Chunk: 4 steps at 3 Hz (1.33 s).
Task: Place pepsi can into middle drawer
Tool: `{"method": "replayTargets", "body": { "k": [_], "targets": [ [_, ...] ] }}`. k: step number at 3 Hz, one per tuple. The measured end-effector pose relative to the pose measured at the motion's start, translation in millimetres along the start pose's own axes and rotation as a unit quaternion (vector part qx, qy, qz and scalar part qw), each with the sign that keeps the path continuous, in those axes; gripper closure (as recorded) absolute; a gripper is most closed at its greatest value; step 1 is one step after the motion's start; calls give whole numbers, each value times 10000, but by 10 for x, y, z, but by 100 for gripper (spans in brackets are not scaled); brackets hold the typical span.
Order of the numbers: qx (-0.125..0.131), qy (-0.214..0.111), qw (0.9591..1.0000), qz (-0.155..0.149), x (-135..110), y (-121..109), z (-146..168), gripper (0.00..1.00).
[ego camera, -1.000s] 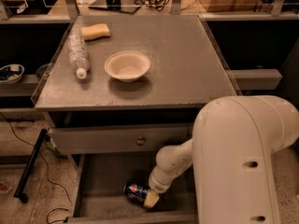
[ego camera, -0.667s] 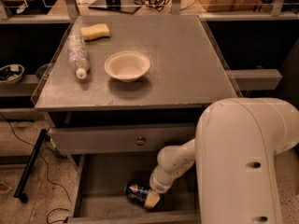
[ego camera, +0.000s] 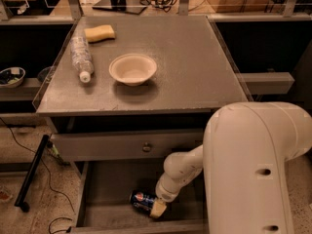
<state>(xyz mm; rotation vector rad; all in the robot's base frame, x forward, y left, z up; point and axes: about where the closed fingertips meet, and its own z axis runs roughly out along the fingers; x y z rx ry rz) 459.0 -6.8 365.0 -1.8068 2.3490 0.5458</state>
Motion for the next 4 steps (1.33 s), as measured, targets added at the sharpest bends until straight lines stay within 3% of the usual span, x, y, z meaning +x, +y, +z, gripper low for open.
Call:
{"method": "replayTargets", "body": {
  "k": [2, 3, 4],
  "targets": [
    [0, 0, 10000, 0, 0, 0, 0, 11],
    [-1, 0, 10000, 0, 0, 1, 1, 0],
    [-1, 0, 10000, 0, 0, 1, 1, 0]
  ]
}}
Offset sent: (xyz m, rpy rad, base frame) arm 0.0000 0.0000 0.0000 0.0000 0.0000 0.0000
